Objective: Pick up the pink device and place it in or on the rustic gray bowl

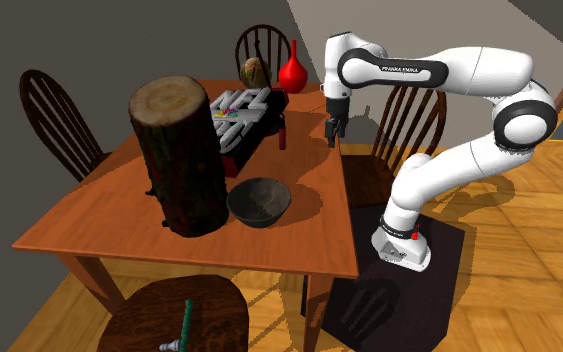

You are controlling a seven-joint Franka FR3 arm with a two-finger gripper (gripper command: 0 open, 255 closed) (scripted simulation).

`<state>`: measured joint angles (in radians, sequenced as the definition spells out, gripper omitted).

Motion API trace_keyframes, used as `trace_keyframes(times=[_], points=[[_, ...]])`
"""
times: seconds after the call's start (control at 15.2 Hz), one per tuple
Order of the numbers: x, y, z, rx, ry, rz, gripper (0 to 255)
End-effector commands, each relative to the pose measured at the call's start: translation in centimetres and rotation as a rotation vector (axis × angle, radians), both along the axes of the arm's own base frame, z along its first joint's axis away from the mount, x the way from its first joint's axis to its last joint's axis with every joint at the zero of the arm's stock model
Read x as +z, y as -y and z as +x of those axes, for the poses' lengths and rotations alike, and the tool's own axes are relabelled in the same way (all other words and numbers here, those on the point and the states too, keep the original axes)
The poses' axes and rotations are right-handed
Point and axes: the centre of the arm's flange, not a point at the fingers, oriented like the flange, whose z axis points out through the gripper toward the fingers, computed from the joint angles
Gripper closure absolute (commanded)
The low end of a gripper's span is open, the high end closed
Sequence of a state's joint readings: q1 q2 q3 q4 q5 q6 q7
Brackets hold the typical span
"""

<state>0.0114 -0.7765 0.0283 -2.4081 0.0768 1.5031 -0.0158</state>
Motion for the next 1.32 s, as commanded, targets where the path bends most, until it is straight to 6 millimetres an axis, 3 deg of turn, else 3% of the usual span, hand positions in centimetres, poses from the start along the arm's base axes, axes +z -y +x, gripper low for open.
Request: trace_keyframes(times=[0.0,1.25], points=[[0.0,0.0,0.0,0.0,0.0,0.0,0],[-0.5,1.9,23.6,0.098,0.085,-0.055,0]])
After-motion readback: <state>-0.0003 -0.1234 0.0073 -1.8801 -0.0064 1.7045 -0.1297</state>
